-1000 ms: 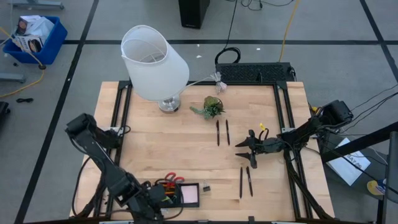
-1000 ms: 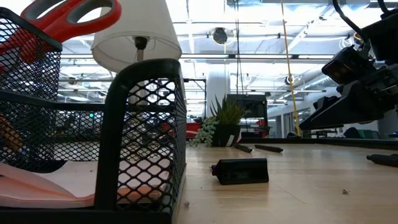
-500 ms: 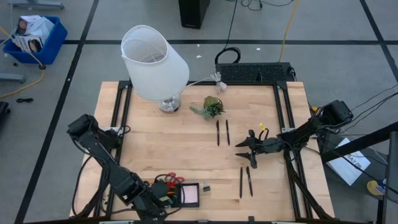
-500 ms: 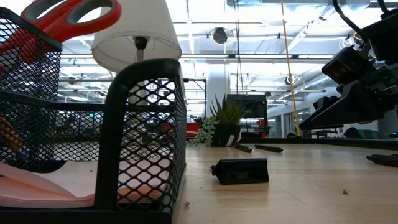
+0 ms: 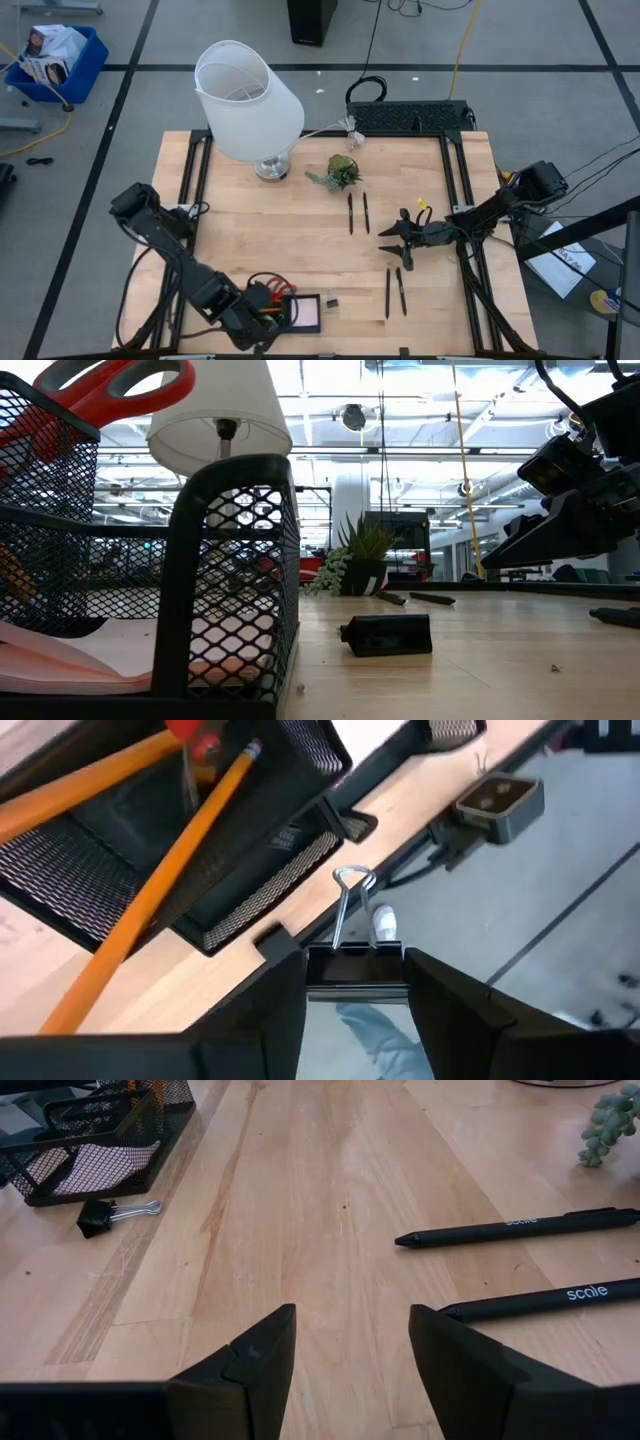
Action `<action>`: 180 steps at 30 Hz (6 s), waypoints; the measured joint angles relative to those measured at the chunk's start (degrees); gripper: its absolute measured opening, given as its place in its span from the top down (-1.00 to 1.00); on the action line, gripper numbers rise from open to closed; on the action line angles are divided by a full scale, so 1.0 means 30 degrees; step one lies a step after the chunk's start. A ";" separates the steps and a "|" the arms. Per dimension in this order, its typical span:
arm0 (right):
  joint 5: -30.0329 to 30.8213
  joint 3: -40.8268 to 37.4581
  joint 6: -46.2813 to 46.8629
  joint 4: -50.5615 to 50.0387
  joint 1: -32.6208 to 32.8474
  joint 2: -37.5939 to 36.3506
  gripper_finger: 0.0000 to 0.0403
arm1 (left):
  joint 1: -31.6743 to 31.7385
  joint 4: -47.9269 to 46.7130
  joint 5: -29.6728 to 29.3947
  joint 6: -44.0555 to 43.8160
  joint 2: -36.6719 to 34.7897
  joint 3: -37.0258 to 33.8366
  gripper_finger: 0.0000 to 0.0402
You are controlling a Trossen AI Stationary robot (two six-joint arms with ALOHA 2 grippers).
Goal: Pick and place office supplies into organizer
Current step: Put the top black binder clip into the mesh desk organizer, then put the black pen into the mesh desk organizer
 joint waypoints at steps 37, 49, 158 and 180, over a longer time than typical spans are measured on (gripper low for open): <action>-0.0003 -0.0003 0.0000 0.0000 0.0007 0.0000 0.05 | 0.1724 -0.0863 -0.0046 -0.0340 0.1501 0.3401 0.24; 0.0003 0.0003 0.0006 0.0000 0.0006 0.0006 0.05 | 0.6657 -0.3665 -0.1021 0.6485 0.1864 0.5665 0.24; -0.0008 -0.0002 0.0007 -0.0020 0.0004 -0.0004 0.05 | 1.6655 0.0287 0.3240 1.4470 0.8533 1.0557 0.24; 0.3171 -0.0004 -0.6461 0.0022 -0.0574 0.0000 0.05 | 1.5316 0.1216 0.5576 2.1107 0.2392 1.0467 0.24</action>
